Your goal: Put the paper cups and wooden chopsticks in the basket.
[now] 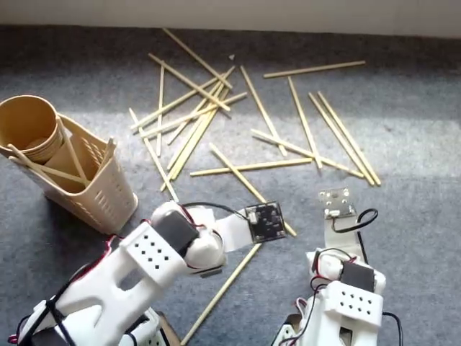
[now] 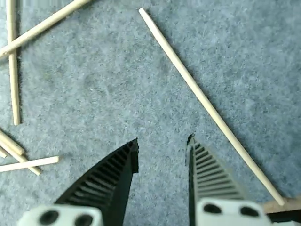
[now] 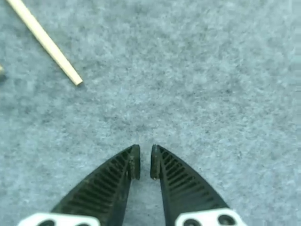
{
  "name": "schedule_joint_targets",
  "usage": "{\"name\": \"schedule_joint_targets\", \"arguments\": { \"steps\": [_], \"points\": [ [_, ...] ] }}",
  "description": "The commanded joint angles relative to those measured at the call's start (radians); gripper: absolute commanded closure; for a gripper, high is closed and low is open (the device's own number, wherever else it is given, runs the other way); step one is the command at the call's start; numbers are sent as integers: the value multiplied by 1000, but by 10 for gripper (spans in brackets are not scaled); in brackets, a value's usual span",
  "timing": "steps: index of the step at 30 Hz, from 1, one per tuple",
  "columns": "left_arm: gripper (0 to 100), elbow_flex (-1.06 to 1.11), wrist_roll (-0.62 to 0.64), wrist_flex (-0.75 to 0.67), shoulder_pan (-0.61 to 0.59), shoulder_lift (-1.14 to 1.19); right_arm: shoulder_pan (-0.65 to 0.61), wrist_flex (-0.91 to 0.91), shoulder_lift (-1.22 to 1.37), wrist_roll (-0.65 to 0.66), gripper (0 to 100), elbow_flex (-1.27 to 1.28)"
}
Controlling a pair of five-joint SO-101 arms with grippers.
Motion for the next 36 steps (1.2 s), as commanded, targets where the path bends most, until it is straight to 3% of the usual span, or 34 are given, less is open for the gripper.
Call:
{"name": "schedule_joint_targets", "arguments": {
  "steps": [1,6,9,14,25,30,36],
  "points": [
    [805,67,-11,-133,53,33,87,-18,1,8,940,-15],
    [806,117,-9,-275,67,108,120,-68,5,2,940,-39],
    [805,117,-6,-298,67,139,120,-163,8,-17,939,-50],
    [804,117,5,-308,73,148,154,-174,102,-18,939,-200],
    [722,122,31,-370,140,156,318,-315,886,-15,939,-828],
    [723,156,31,-456,131,157,292,-423,1231,-17,936,-1030],
    [722,162,80,-525,15,157,188,-473,1554,-12,804,-1294]
  ]
}}
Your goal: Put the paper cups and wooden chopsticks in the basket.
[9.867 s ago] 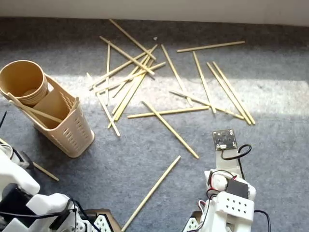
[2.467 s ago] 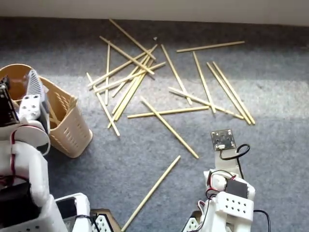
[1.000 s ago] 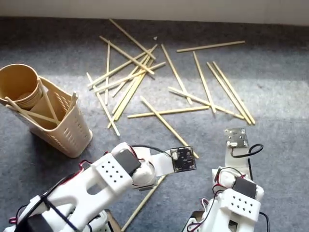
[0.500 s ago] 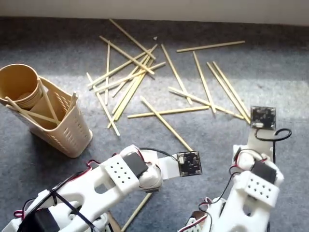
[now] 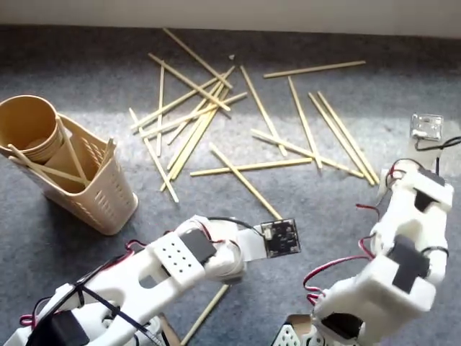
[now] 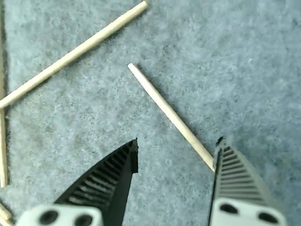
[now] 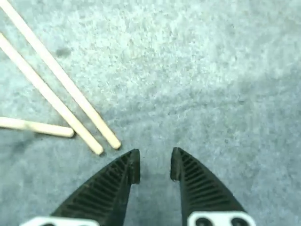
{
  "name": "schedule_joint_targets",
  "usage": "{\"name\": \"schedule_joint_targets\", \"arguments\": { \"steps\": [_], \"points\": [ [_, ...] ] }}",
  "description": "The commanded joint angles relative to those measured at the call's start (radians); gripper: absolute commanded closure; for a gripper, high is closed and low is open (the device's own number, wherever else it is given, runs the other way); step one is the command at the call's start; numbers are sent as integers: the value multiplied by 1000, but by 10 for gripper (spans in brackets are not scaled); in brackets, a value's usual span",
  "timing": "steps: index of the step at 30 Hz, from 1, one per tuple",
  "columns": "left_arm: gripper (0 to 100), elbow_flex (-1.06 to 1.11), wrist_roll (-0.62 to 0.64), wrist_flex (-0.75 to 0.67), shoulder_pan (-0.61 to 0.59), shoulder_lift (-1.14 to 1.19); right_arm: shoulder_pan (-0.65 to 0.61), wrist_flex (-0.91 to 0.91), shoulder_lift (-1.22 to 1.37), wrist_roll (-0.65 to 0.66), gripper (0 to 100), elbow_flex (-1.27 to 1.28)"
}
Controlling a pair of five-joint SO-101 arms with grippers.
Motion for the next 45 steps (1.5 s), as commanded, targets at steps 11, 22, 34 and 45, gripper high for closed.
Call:
{"name": "schedule_joint_targets", "arguments": {
  "steps": [11,22,34,45],
  "points": [
    [723,-19,63,-31,-67,2,-170,194,320,3,796,-599],
    [723,-18,64,-28,-67,2,-318,552,400,259,796,-875],
    [723,-4,63,-31,-64,1,-205,700,777,310,796,-1313],
    [723,8,64,-34,-67,1,-243,987,1050,353,991,-1578]
  ]
}}
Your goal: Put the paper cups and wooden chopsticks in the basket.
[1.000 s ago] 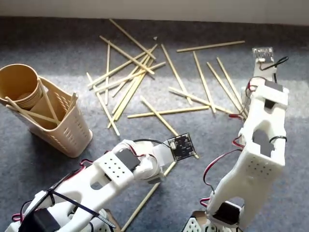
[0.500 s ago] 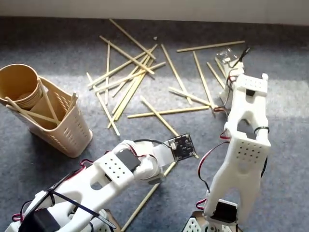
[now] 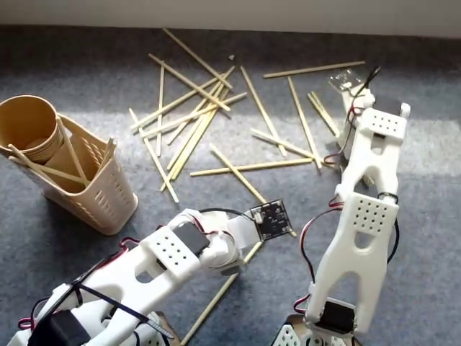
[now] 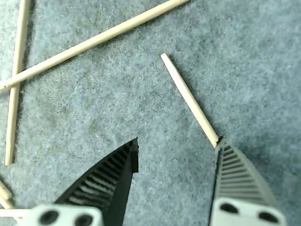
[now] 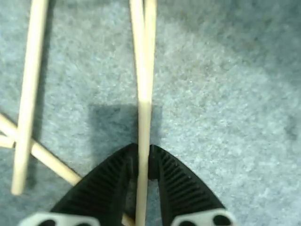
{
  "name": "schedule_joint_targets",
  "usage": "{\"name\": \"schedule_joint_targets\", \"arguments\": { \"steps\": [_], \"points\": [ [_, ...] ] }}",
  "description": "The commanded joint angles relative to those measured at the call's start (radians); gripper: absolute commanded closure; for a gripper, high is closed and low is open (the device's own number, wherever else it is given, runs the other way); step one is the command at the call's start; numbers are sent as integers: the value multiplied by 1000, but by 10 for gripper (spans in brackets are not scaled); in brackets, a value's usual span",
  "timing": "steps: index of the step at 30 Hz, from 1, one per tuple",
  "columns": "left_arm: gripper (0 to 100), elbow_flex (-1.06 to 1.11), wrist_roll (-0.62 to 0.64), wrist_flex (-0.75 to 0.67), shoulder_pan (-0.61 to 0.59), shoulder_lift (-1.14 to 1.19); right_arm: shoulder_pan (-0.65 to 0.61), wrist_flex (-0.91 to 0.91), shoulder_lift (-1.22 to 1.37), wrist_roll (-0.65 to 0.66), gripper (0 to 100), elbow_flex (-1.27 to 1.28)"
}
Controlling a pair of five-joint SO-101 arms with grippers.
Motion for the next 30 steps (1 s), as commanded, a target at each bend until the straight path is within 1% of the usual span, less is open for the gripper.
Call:
{"name": "schedule_joint_targets", "arguments": {
  "steps": [1,4,6,8,10,13,17,19,21,23,25,30],
  "points": [
    [723,2,5,-18,-8,1,16,114,54,3,991,-88],
    [723,7,3,-18,-5,1,61,193,53,-80,992,-260],
    [723,7,3,-18,-5,1,101,255,56,-109,992,-412],
    [723,7,3,-18,-5,1,142,269,61,-152,992,-550],
    [723,4,6,-18,-5,1,179,269,62,-199,992,-634],
    [723,-21,25,-17,-5,-2,193,266,27,-236,992,-638],
    [720,-61,133,-12,-12,1,142,269,-87,-321,992,-638],
    [721,-65,184,-11,-39,1,111,272,-166,-371,992,-631],
    [722,-67,245,5,-64,1,85,272,-255,-417,993,-576],
    [723,-76,285,43,-68,1,62,272,-375,-437,993,-433],
    [723,-82,310,75,-65,1,38,271,-513,-434,993,-232],
    [719,-82,311,84,-59,1,-25,269,-897,-387,993,197]
  ]
}}
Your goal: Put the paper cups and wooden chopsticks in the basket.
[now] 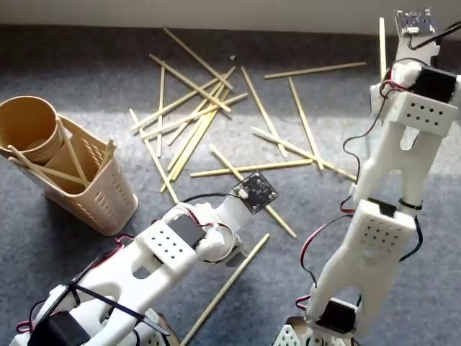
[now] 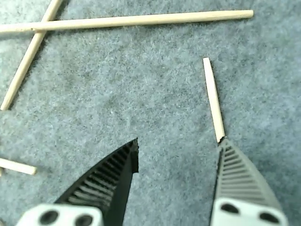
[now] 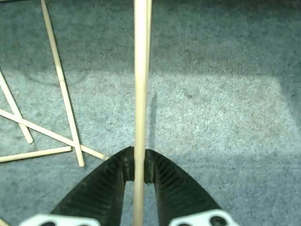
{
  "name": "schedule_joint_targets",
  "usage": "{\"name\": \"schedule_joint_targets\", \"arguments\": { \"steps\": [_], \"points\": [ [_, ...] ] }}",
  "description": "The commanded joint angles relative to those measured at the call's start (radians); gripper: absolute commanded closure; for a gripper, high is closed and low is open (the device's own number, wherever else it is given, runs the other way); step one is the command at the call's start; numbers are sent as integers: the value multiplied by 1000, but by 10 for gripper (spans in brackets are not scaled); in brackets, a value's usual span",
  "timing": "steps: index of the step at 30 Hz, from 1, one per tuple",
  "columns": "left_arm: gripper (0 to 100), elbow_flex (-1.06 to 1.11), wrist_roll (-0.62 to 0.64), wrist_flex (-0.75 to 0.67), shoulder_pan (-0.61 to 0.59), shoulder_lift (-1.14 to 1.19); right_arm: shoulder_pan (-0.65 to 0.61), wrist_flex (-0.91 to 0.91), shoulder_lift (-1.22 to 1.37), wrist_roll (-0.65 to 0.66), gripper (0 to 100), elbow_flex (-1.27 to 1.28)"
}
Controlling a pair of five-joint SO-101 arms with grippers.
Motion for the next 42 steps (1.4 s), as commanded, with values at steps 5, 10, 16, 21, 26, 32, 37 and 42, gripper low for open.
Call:
{"name": "schedule_joint_targets", "arguments": {
  "steps": [5,10,16,21,26,32,37,42],
  "points": [
    [718,-7,15,43,99,1,-48,2,-634,28,993,558],
    [718,39,11,20,133,2,-47,-177,-839,43,992,1038],
    [675,51,9,20,131,2,-88,-437,-1082,9,992,1526],
    [656,15,-57,97,131,2,-94,-493,-1159,9,992,1649],
    [656,5,-121,94,36,2,-99,-496,-1161,12,992,1678],
    [656,7,-137,6,-18,143,-101,-495,-1168,8,992,1676],
    [656,-114,-181,54,-21,323,-101,-493,-1168,8,992,1678],
    [703,-202,-230,92,-21,444,-101,-495,-1171,8,992,1678]
  ]
}}
